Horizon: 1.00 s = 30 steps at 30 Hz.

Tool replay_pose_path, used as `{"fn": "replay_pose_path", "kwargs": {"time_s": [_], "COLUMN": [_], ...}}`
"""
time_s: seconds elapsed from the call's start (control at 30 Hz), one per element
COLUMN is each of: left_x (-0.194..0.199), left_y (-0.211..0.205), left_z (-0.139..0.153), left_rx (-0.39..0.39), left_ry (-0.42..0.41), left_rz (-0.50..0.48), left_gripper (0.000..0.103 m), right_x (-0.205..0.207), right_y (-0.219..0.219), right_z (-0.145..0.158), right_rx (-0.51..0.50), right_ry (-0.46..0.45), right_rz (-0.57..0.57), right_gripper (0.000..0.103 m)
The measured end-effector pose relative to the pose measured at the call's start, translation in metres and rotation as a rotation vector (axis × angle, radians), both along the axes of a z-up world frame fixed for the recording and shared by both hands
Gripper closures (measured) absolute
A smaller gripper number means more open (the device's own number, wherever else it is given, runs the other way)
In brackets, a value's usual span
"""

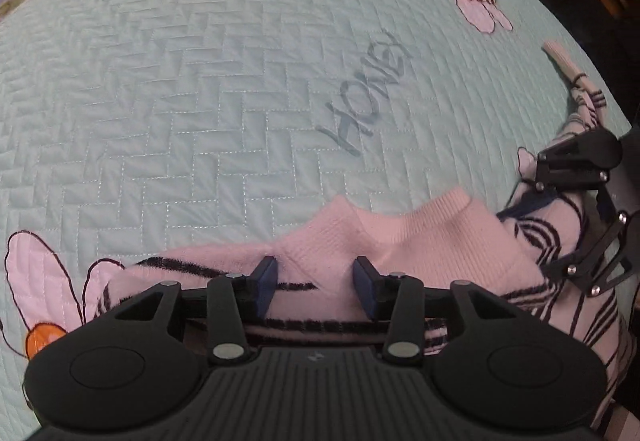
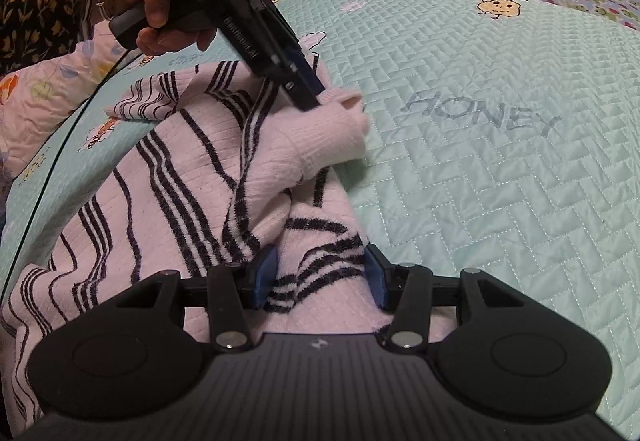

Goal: Fold clothes

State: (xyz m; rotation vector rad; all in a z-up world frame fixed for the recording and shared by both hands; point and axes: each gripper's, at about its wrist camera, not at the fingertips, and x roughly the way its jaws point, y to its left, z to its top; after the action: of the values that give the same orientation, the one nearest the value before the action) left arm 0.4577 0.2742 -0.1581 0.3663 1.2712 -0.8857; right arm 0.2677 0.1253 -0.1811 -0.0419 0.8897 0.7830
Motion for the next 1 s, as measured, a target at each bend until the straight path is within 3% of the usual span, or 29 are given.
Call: {"fn": "replay_pose_path", "kwargs": {"time_s": [0.1, 0.33, 0.53, 0.67, 0.77, 0.87, 1.0], "left_x": [0.006, -0.018, 0.002, 0.0, -0.006, -0.033, -0.081], "left_y": [-0.006, -0.039, -0.049, -0.068, -0.067, -0.061, -0.04], "left_z": [-0.004, 0.0, -0.007, -0.011, -0.011, -0.008, 0.001], "left_rx": [0.015, 0.121, 0.1, 0.162, 0.15, 0.107, 0.07], "left_ry": [0.029, -0.168, -0.08, -0.074, -0.085, -0.173, -0.37], "left_rz": [-0.01, -0.178, -0.247, -0.299, -0.274, -0.233, -0.101], "left_gripper": [0.057, 0.056, 0.051, 0.05, 0.059, 0.083, 0.086], "right_x": [0.0, -0.002, -0.001, 0.0, 0.002, 0.003, 0.002], "right_y": [0.0, 0.003, 0.004, 0.004, 0.004, 0.002, -0.006], "right_z": [0.0, 0.0, 0.001, 0.001, 0.001, 0.001, 0.001], "right_rx": [-0.001, -0.014, -0.011, 0.0, 0.007, 0.021, 0.077], "right_ry": [0.0, -0.017, -0.015, -0.007, 0.004, 0.011, 0.029], "right_rz": [0.004, 0.0, -0.001, -0.011, -0.022, -0.037, -0.114], "right_gripper": [0.052, 0.051, 0.05, 0.049, 0.049, 0.047, 0.046]}}
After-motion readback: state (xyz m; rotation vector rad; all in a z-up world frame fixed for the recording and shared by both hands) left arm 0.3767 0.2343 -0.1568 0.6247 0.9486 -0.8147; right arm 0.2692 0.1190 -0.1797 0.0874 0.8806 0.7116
